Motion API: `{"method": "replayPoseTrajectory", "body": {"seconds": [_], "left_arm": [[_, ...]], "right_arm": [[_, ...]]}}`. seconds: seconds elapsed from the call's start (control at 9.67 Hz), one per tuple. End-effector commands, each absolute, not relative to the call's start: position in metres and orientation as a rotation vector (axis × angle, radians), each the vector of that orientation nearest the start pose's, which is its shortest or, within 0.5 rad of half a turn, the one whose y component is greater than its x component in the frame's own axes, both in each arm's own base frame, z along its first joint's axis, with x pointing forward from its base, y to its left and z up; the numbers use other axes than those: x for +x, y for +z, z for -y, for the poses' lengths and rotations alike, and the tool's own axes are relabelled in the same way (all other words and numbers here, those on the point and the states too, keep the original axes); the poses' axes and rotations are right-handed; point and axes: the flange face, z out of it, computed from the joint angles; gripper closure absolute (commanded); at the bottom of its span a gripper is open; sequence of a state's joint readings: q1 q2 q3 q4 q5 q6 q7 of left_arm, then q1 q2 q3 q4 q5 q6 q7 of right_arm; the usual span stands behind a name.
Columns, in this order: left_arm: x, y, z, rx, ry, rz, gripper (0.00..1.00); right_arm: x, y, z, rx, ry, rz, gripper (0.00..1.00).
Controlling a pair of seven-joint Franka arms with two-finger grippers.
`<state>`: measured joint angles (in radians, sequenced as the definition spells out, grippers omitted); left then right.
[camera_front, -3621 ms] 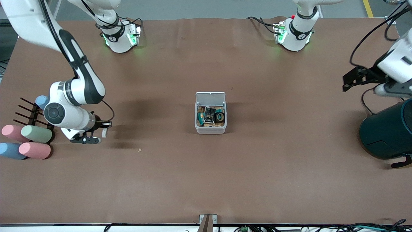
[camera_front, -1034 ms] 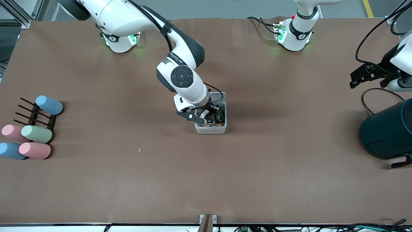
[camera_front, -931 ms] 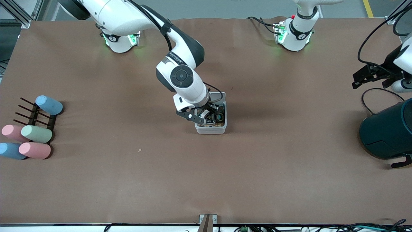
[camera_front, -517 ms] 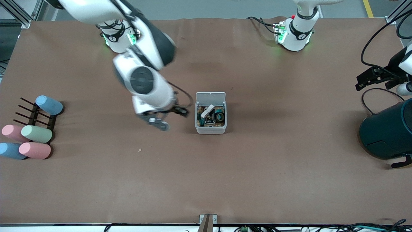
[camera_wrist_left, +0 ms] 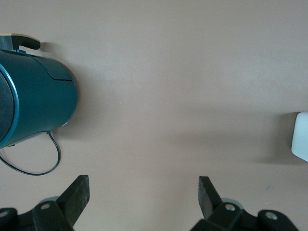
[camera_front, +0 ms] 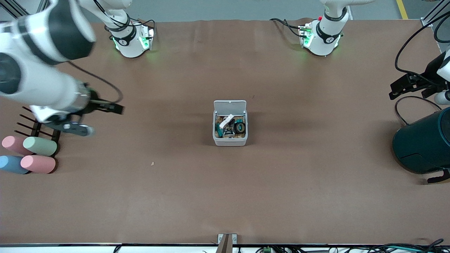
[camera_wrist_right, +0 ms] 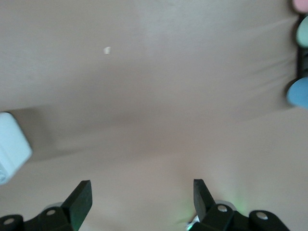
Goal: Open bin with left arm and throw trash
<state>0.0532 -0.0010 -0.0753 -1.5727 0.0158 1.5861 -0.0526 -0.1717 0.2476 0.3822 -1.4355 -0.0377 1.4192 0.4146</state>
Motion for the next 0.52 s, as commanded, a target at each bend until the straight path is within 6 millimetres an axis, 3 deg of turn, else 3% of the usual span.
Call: {"method": "replayPoseTrajectory", "body": {"seconds": [0.0,0.21,0.41], "left_arm": [[0.558,0.631,0.009,-3.135,-0.036,0.043,0.00],[0.559,0.629,0.010,-3.136,-0.032,0.041,0.00],[0.562,0.629,0.011,-3.134,-0.034,0.029,0.00]], "right_arm": [[0.562,0.580,-0.043,-3.131,0.363,-0.193,0.01],[0.538,0.611,-0.048,-3.153,0.280,-0.214,0.01],[0.538,0.620,-0.047,-3.131,0.243,-0.219,0.01]]}}
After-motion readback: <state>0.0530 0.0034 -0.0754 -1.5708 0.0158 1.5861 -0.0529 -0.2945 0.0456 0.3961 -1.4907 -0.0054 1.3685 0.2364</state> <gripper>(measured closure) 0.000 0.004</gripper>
